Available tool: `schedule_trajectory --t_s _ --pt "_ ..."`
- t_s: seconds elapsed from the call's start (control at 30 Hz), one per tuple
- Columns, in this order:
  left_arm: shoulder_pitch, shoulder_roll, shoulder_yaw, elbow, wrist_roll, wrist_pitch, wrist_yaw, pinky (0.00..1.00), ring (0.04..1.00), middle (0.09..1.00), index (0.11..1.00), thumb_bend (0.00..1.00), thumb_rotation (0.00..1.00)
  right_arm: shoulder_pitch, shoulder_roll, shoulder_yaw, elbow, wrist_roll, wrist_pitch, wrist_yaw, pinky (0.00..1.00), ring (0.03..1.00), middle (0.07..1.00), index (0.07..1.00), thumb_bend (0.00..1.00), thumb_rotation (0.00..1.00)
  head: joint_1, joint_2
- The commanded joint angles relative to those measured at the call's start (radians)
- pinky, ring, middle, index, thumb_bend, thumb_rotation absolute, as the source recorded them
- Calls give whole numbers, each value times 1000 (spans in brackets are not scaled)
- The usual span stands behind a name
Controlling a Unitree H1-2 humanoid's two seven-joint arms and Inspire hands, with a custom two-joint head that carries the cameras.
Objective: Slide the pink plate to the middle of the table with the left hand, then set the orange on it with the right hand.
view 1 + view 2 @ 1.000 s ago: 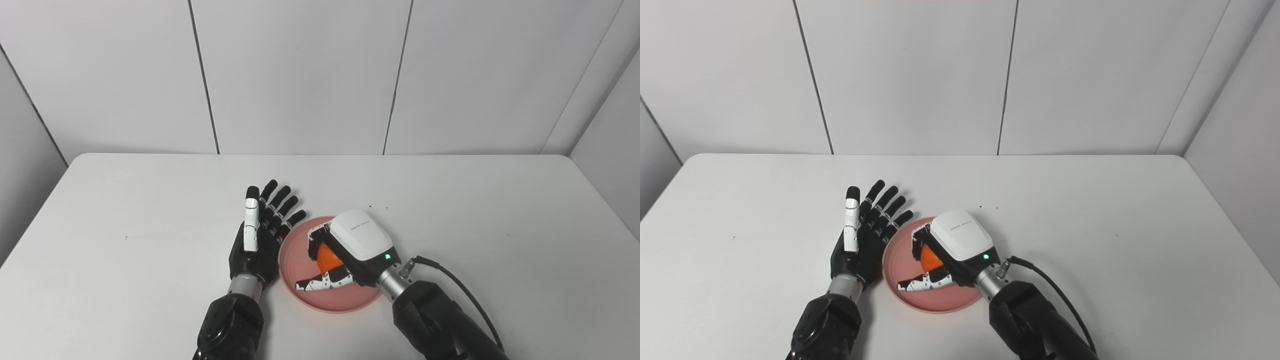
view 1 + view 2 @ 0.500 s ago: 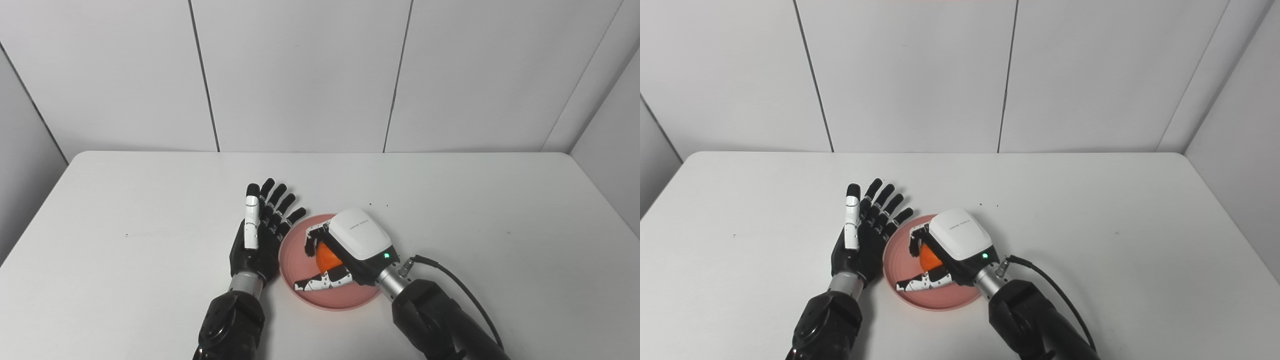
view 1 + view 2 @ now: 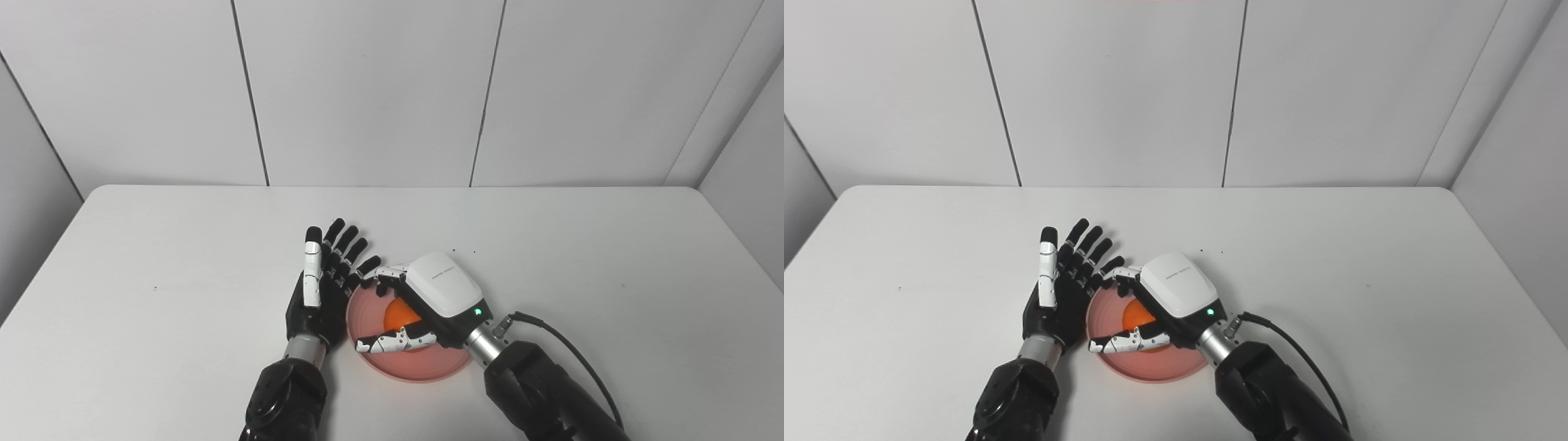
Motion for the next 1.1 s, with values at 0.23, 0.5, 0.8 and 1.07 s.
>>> schedule_trajectory --t_s 0.23,0.5,0.8,1.07 --pt "87 -60 5 69 7 78 43 765 918 932 884 751 780 -16 -1 -18 -65 -12 -52 -59 571 623 660 676 846 999 0 -3" --pt "90 -70 18 57 -9 92 54 754 907 924 887 777 742 -7 7 -49 -128 -3 -74 -99 577 628 665 677 797 1000 0 -3" --pt "90 -81 34 55 -34 73 77 754 845 843 838 781 700 22 31 -113 -175 59 -97 -149 536 626 691 681 739 1000 11 -32" --pt "76 -70 31 42 -10 47 92 752 860 858 875 773 743 55 69 -180 -162 132 -113 -193 537 630 703 671 772 1000 6 -42"
